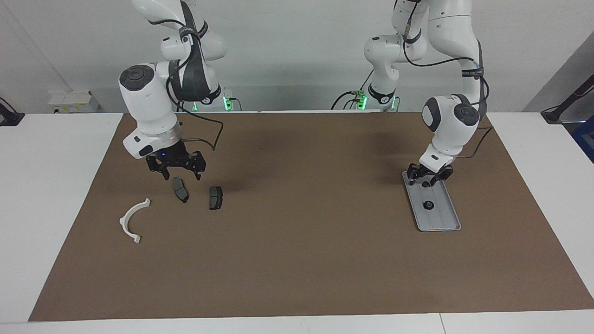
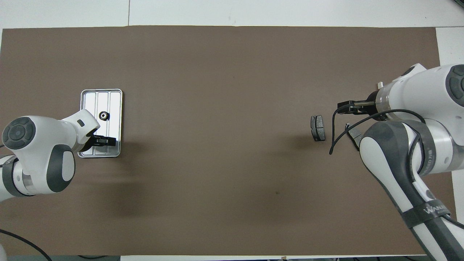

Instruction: Place bearing gear from tray to pile

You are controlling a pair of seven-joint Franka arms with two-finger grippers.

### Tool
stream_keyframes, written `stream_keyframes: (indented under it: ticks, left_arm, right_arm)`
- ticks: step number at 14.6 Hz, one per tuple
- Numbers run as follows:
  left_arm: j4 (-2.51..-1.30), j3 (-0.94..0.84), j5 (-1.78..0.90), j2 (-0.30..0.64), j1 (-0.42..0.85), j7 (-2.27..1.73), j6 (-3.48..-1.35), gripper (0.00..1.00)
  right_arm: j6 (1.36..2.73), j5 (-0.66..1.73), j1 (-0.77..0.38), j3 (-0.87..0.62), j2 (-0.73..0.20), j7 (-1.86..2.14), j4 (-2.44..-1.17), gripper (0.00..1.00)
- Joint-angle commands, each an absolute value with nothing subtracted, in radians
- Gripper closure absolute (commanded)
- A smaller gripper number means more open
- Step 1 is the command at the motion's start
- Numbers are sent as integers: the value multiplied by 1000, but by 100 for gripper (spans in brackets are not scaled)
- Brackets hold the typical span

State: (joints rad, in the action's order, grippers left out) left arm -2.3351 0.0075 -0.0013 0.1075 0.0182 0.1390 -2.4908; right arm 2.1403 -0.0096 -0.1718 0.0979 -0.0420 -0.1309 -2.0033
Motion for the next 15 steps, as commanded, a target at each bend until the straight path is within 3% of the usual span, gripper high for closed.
stream_keyframes:
  ticks: [1, 4, 12, 15]
  left_arm:
    - [-2344, 21, -6, 110, 31, 132, -2516, 62]
    - [-2333, 21, -6, 120, 29, 133, -2514, 82]
    - [-2131, 20, -12, 138, 35, 101, -2312, 83]
    - [-2114, 21, -12, 137, 112, -36, -2301, 83]
  right_arm:
    - [2154, -2, -150, 94, -41, -144, -2008, 0]
    - [2171, -2, -150, 94, -43, -147, -2008, 0]
    - [2171, -2, -152, 94, -46, -184, -2011, 0]
    - [2155, -2, -155, 94, -46, -180, -2014, 0]
